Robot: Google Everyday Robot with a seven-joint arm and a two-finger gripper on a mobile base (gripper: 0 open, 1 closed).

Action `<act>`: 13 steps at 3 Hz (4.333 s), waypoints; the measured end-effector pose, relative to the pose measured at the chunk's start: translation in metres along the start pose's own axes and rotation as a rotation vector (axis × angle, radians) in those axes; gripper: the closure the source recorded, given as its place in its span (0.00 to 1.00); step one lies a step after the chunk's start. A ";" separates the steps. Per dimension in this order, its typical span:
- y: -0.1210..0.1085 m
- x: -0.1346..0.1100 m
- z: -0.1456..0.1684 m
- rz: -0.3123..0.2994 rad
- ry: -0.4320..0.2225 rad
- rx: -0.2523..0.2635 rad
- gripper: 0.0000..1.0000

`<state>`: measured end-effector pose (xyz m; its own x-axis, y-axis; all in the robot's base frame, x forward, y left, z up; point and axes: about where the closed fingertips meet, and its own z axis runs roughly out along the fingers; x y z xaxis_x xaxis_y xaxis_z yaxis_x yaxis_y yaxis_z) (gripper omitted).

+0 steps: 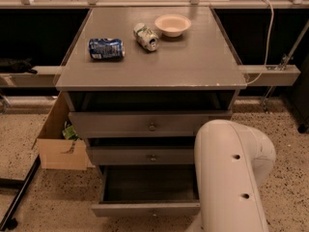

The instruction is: Close bottom drawer

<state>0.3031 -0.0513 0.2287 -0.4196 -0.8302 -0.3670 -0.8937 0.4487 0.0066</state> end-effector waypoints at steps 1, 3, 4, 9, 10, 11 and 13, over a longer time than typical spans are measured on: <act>-0.019 0.000 -0.002 0.007 0.029 0.003 1.00; -0.068 0.011 -0.004 0.044 0.110 0.048 1.00; -0.064 0.015 0.018 0.052 0.153 0.022 1.00; -0.104 -0.002 0.073 0.067 0.240 0.008 1.00; -0.108 -0.051 0.087 -0.003 0.104 -0.034 1.00; -0.075 -0.058 0.083 0.079 -0.052 -0.008 1.00; -0.098 -0.054 0.073 0.148 -0.110 0.086 1.00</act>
Offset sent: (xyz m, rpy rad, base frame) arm 0.0991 -0.0709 0.0038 -0.1874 0.0176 -0.1104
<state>0.4252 -0.0268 0.1804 -0.5207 -0.7143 -0.4677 -0.8048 0.5934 -0.0102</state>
